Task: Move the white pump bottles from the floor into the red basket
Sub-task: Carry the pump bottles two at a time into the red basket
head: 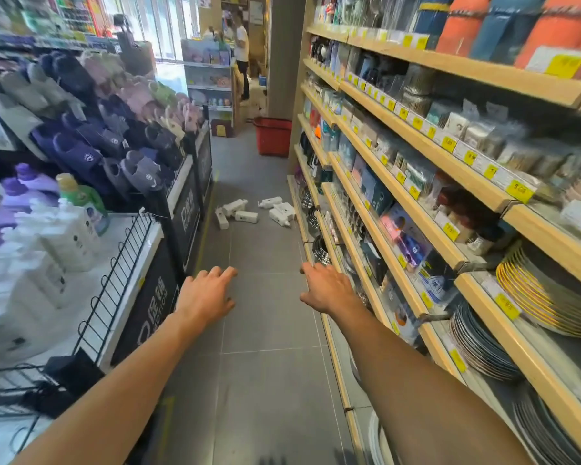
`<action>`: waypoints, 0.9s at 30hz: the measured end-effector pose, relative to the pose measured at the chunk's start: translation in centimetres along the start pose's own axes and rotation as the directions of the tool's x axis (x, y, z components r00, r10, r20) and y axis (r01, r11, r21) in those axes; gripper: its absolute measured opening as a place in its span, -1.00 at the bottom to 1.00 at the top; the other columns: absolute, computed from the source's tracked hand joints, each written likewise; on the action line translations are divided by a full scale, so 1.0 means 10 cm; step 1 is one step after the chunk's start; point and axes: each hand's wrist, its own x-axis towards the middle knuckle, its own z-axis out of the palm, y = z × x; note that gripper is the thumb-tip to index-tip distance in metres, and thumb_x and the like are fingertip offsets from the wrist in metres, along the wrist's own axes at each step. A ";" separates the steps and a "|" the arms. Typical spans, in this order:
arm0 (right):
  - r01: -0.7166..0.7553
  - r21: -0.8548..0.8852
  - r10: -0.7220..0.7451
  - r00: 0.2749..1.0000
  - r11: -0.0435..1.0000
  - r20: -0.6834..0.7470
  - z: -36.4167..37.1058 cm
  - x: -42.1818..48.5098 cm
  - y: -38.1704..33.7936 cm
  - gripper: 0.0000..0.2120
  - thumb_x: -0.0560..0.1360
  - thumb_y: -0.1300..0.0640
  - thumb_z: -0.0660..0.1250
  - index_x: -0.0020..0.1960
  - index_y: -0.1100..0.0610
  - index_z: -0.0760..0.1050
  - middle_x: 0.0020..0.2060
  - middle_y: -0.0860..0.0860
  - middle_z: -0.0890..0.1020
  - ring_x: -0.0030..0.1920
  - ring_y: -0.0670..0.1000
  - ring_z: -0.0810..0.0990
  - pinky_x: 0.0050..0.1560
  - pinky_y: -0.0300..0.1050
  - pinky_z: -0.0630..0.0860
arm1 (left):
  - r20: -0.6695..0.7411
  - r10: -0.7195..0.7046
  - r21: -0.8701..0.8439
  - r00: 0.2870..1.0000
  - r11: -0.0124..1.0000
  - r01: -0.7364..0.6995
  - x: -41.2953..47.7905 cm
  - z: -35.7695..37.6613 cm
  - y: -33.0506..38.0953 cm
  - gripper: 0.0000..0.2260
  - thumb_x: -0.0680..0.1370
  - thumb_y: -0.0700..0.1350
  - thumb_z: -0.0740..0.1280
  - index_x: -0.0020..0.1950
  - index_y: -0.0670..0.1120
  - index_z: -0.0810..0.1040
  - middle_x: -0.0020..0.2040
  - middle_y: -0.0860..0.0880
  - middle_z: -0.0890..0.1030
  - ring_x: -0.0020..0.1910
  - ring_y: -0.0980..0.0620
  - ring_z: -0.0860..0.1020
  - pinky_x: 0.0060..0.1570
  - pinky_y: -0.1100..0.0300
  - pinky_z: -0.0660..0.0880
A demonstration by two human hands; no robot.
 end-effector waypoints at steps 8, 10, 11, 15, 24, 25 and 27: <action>-0.009 -0.003 0.009 1.000 1.000 0.008 -0.05 0.80 0.21 -0.48 0.55 -0.01 0.40 0.45 0.04 0.34 0.32 0.08 0.52 0.34 0.16 0.45 0.30 0.19 0.42 | -0.008 -0.023 -0.006 1.000 1.000 0.023 0.78 0.04 -0.13 -0.46 0.57 0.10 0.34 0.51 0.10 0.26 0.35 -0.02 0.48 0.30 -0.11 0.50 0.22 -0.07 0.47; 0.014 -0.004 -0.014 1.000 1.000 -0.002 -0.09 1.03 0.27 -0.49 0.56 -0.01 0.39 0.45 0.05 0.33 0.32 0.09 0.51 0.32 0.17 0.46 0.27 0.18 0.42 | -0.013 -0.045 -0.001 0.999 0.999 0.045 1.01 -0.01 -0.13 -0.45 0.57 0.11 0.35 0.51 0.10 0.25 0.35 -0.02 0.48 0.30 -0.11 0.50 0.21 -0.08 0.48; 0.021 -0.001 -0.021 1.000 1.000 -0.011 -0.11 1.15 0.31 -0.49 0.56 -0.02 0.38 0.45 0.05 0.33 0.32 0.09 0.51 0.32 0.18 0.46 0.25 0.17 0.43 | -0.018 -0.048 0.010 0.999 0.999 0.048 1.13 -0.03 -0.12 -0.44 0.57 0.12 0.35 0.52 0.10 0.25 0.35 -0.02 0.48 0.30 -0.11 0.50 0.20 -0.08 0.48; 0.032 0.006 -0.031 0.999 0.999 -0.017 -0.21 1.58 0.49 -0.49 0.57 -0.05 0.38 0.45 0.06 0.32 0.34 0.10 0.50 0.35 0.20 0.44 0.25 0.16 0.43 | -0.031 -0.043 0.048 0.999 0.998 0.044 1.55 -0.12 -0.07 -0.45 0.57 0.13 0.35 0.50 0.10 0.26 0.31 -0.03 0.50 0.27 -0.12 0.51 0.18 -0.08 0.48; 0.076 -0.017 -0.076 0.997 0.997 -0.003 -0.35 2.41 0.65 -0.50 0.57 -0.03 0.36 0.44 0.08 0.32 0.32 0.12 0.50 0.31 0.19 0.45 0.23 0.14 0.43 | -0.036 -0.066 0.051 0.997 0.996 0.068 2.32 -0.10 -0.12 -0.47 0.58 0.13 0.33 0.50 0.10 0.26 0.31 -0.03 0.49 0.28 -0.13 0.50 0.18 -0.08 0.46; 0.078 -0.014 -0.078 0.997 0.997 0.003 -0.34 2.50 0.66 -0.50 0.58 -0.03 0.36 0.44 0.08 0.32 0.32 0.11 0.50 0.31 0.19 0.45 0.24 0.15 0.42 | -0.031 -0.066 0.053 0.997 0.996 0.068 2.41 -0.08 -0.14 -0.47 0.58 0.12 0.33 0.51 0.10 0.25 0.31 -0.03 0.49 0.28 -0.13 0.50 0.18 -0.08 0.46; 0.076 -0.010 -0.076 0.997 0.997 0.019 -0.34 2.67 0.67 -0.49 0.58 -0.01 0.36 0.46 0.07 0.31 0.33 0.11 0.49 0.32 0.18 0.44 0.26 0.17 0.41 | -0.015 -0.071 0.049 0.997 0.996 0.072 2.58 -0.03 -0.17 -0.47 0.58 0.12 0.32 0.51 0.10 0.25 0.32 -0.03 0.49 0.29 -0.12 0.50 0.19 -0.08 0.46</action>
